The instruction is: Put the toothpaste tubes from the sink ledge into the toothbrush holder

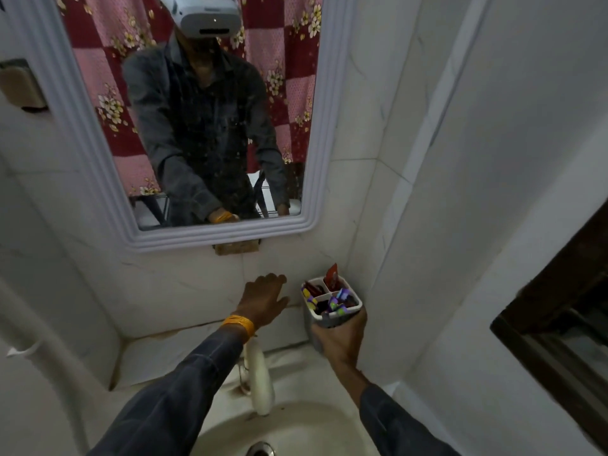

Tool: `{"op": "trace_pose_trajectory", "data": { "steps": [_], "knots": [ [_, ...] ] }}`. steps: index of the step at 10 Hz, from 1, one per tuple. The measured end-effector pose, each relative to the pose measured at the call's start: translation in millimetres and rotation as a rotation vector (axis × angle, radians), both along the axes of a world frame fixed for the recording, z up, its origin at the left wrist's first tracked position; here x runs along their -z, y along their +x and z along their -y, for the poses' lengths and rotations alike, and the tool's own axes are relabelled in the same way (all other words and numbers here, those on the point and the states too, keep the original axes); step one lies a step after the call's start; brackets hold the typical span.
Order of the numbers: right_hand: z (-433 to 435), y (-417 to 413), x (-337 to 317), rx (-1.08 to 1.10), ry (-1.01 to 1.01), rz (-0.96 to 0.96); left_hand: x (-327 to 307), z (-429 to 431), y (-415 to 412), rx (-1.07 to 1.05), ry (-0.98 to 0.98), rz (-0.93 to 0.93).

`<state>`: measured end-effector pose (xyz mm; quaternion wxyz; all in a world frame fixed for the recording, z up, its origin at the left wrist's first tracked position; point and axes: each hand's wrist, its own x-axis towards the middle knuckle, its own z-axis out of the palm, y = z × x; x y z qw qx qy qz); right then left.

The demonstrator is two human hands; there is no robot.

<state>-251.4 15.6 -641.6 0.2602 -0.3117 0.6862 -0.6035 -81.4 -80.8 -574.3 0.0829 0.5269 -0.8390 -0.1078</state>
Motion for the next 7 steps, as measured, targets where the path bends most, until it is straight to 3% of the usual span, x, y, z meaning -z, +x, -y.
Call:
{"op": "trace_pose_trajectory", "data": {
  "steps": [1,4,6,7],
  "knots": [
    [18.6,-2.0,9.1,-0.017,0.051,-0.018,10.6,6.2,-0.6,0.018,0.011,0.083],
    [39.0,-17.4,40.0,-0.072,0.077,0.015,27.3,6.3,3.9,-0.04,0.049,0.089],
    [0.0,-14.5,23.2,-0.099,0.13,-0.172,9.4,-9.9,11.7,-0.11,-0.012,-0.006],
    [-18.8,-2.4,8.6,-0.06,0.005,-0.365,-3.7,-21.8,16.5,-0.148,-0.125,-0.054]
  ]
}}
